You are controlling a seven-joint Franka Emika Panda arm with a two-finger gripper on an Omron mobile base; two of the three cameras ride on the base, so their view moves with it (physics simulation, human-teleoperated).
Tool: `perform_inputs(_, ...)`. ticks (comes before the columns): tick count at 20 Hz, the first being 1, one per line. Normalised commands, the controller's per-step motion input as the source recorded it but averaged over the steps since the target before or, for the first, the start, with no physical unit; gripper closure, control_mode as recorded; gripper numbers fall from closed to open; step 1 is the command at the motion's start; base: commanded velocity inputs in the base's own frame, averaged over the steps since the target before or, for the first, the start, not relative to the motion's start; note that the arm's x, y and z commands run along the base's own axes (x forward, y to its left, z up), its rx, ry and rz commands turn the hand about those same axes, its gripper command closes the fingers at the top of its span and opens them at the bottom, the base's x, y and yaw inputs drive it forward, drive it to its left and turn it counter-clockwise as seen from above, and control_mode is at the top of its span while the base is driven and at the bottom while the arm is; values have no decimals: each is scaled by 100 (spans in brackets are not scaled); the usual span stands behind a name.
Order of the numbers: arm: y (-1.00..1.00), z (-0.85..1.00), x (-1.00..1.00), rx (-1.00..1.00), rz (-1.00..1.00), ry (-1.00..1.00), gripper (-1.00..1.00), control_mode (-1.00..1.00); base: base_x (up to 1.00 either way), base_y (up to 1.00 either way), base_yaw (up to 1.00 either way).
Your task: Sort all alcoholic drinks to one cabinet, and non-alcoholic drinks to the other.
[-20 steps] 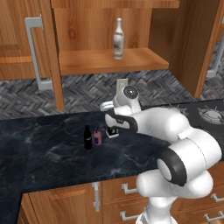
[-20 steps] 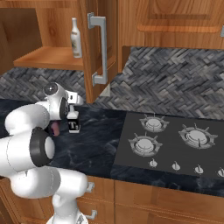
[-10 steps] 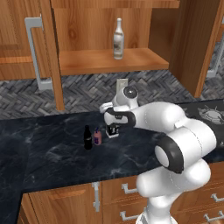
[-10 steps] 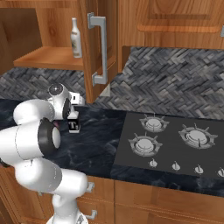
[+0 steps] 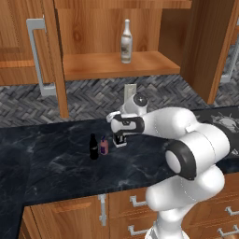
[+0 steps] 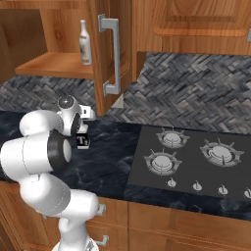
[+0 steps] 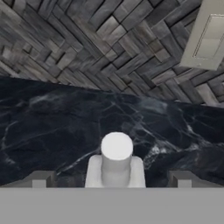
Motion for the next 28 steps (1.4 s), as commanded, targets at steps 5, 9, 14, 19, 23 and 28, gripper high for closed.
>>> perform_inputs(5,-1,-6,7,0,4,0,-100,-100,0,0,0)
perform_inputs(9,0,-10,8,0,4,0,-100,-100,0,0,0)
perform_inputs(14,0,-6,12,0,3,0,-100,-100,0,0,0)
perform_inputs(19,0,-7,9,0,4,0,-100,-100,0,0,0)
perform_inputs(23,0,-15,5,0,3,5,100,-100,0,0,0)
perform_inputs(28,0,-13,4,0,3,2,100,-100,0,0,0)
